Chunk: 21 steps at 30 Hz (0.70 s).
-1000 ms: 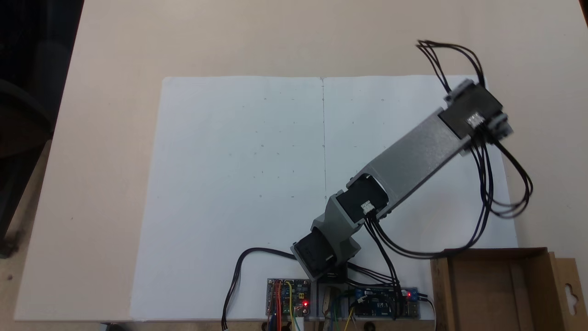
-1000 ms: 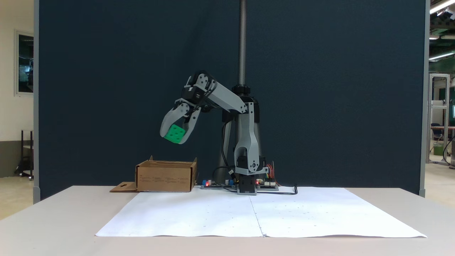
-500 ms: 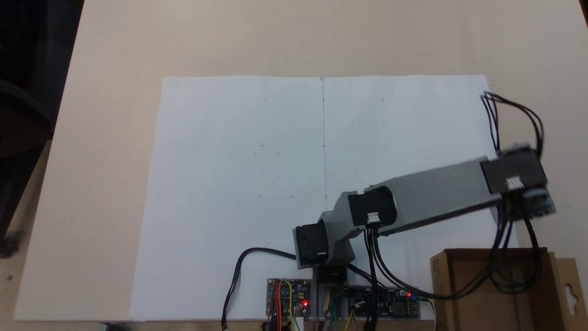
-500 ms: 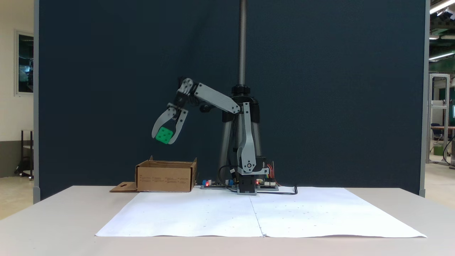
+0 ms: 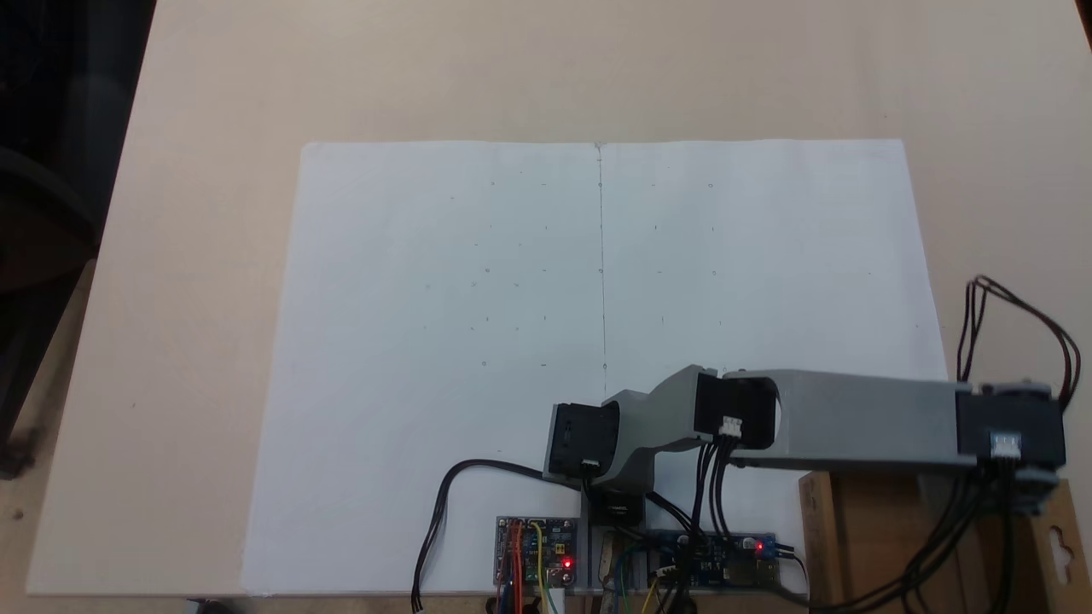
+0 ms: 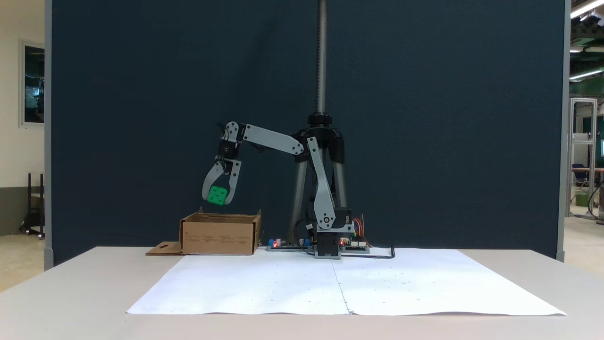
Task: Grasp a green dice and put it in the bin.
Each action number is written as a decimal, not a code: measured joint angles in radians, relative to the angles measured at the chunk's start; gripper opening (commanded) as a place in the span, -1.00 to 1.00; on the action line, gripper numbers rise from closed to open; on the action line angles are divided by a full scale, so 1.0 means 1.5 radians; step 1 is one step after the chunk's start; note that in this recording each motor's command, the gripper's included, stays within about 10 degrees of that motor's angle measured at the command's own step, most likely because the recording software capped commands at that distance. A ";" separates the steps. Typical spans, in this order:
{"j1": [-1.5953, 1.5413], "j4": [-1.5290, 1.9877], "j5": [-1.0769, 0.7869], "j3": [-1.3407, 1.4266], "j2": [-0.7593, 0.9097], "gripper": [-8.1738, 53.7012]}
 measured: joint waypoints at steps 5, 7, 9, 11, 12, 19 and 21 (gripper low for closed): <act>0.025 -0.001 -0.024 0.000 -0.032 -0.34; 0.035 -0.001 -0.034 0.010 -0.043 -0.34; 0.047 -0.002 -0.046 0.014 -0.055 -0.34; 0.050 -0.004 -0.051 0.028 -0.057 -0.34; 0.050 -0.003 -0.052 0.035 -0.057 -0.34; 0.054 -0.005 -0.065 0.049 -0.057 0.33; 0.058 -0.006 -0.066 0.057 -0.057 0.57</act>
